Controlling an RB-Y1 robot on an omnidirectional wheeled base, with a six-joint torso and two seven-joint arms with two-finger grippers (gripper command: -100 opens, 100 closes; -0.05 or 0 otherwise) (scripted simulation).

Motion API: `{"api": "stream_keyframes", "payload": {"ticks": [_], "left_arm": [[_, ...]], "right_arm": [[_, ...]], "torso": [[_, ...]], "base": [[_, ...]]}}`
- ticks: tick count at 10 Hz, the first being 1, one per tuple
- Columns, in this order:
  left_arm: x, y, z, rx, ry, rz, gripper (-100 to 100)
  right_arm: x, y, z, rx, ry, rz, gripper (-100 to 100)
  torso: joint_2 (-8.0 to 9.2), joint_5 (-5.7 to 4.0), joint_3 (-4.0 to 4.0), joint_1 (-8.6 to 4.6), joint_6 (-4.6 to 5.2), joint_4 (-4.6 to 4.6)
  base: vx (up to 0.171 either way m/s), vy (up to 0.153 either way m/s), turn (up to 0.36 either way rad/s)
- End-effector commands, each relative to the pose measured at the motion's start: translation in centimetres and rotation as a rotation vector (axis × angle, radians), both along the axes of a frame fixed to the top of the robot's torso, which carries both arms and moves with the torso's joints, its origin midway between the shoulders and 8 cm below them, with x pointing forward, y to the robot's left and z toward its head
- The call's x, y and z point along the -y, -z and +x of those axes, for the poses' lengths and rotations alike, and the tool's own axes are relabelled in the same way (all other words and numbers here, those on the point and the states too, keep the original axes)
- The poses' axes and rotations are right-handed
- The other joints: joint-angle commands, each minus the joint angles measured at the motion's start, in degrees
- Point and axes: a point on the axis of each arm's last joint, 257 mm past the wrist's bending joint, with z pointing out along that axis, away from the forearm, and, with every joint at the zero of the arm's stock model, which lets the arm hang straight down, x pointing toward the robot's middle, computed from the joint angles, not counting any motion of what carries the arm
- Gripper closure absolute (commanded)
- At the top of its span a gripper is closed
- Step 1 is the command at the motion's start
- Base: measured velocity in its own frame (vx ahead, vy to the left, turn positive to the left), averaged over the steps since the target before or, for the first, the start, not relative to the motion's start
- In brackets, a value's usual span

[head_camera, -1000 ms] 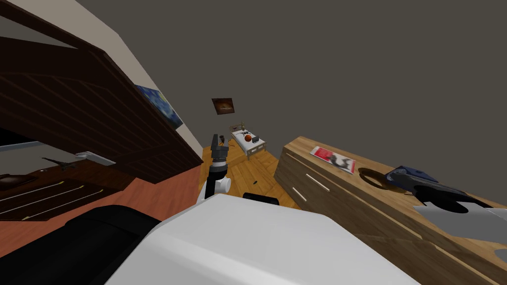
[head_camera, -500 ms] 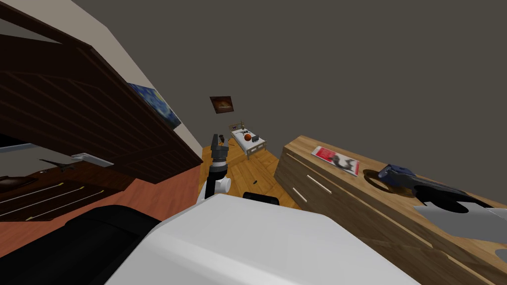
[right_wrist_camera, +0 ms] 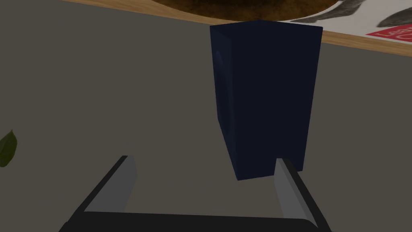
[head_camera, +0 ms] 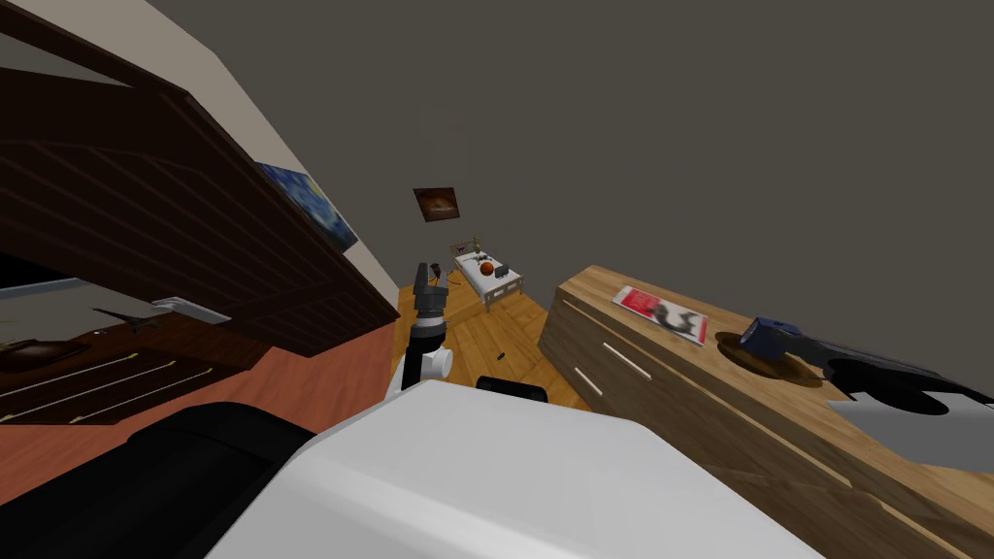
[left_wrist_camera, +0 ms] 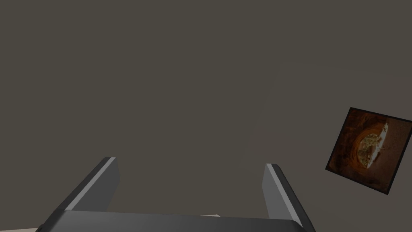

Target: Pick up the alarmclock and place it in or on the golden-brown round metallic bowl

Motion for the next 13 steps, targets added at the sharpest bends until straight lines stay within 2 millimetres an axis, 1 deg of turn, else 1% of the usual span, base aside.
{"api": "stream_keyframes", "payload": {"ticks": [1,6,7,8,13], "left_arm": [[0.0,0.0,0.0,0.0,0.0,0.0,0],[0.0,0.0,0.0,0.0,0.0,0.0,0],[0.0,0.0,0.0,0.0,0.0,0.0,0],[0.0,0.0,0.0,0.0,0.0,0.0,0],[0.0,0.0,0.0,0.0,0.0,0.0,0]], "right_arm": [[0.2,-1.1,0.1,0.001,0.007,0.0,-100],[0.4,-4.0,0.7,0.002,0.014,-0.001,-100],[0.4,-3.7,0.6,0.002,0.013,-0.001,-100],[0.4,-3.7,0.6,0.002,0.014,-0.001,0],[0.4,-3.7,0.6,0.002,0.014,-0.001,0]], "torso": [[0.0,0.0,0.0,0.0,0.0,0.0],[-0.04,-0.01,-0.02,0.0,-0.01,-0.01],[-0.05,-0.01,-0.03,-0.01,-0.01,-0.01],[-0.07,-0.02,-0.04,-0.01,0.01,-0.02],[-0.14,-0.03,-0.08,-0.04,0.0,-0.04]], "base": [[-0.034,0.003,0.018],[-0.026,0.004,0.024],[-0.013,0.005,-0.005],[0.0,0.0,0.0],[0.0,0.0,0.0]]}}
